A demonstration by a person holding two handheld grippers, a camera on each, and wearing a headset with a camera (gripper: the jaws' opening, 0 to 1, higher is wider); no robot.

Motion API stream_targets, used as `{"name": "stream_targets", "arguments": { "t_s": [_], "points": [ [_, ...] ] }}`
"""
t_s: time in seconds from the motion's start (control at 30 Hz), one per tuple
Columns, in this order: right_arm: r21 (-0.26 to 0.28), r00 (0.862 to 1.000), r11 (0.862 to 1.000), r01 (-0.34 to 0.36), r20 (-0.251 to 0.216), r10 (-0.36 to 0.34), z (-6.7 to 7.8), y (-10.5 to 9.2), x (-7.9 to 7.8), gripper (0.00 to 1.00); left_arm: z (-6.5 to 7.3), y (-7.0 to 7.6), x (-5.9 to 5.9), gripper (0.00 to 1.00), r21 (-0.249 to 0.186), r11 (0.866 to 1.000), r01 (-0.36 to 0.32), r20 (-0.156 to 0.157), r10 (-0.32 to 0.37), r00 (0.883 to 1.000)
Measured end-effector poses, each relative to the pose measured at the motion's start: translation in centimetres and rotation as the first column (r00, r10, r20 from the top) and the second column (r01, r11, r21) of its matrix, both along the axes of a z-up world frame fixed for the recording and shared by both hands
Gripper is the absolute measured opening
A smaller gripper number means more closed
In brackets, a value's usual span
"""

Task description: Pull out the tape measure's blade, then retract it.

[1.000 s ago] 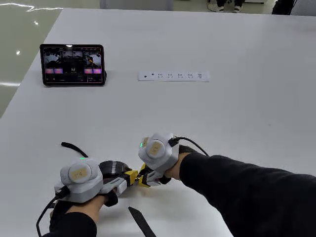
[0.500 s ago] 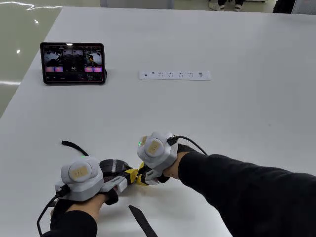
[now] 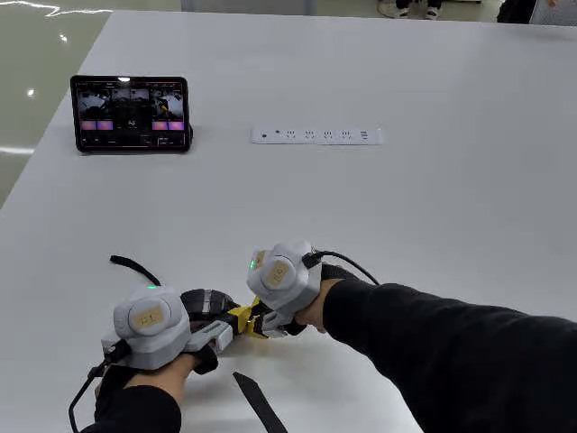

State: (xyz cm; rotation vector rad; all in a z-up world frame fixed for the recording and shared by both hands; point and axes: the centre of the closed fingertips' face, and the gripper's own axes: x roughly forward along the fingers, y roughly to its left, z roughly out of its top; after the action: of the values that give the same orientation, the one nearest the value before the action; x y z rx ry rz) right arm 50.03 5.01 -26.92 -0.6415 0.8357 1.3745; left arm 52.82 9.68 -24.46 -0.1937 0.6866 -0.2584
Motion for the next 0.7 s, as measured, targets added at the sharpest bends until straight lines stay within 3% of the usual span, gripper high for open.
{"name": "stream_targets", "arguments": {
  "t_s": [0.4,0.7],
  "points": [
    [0.01,1.0,1.0,0.008,0.012,-0.008,0.3,-0.2,0.1,0.11,0.1,0.0,0.0,0.65,0.006,1.0,0.001,-0.015,-0.001,1.0],
    [0.027,1.0,0.999,0.02,0.024,-0.02,1.0,-0.5,0.0,0.12,0.9,0.2,0.1,0.64,0.019,0.999,0.027,-0.007,-0.027,1.0]
  ]
}}
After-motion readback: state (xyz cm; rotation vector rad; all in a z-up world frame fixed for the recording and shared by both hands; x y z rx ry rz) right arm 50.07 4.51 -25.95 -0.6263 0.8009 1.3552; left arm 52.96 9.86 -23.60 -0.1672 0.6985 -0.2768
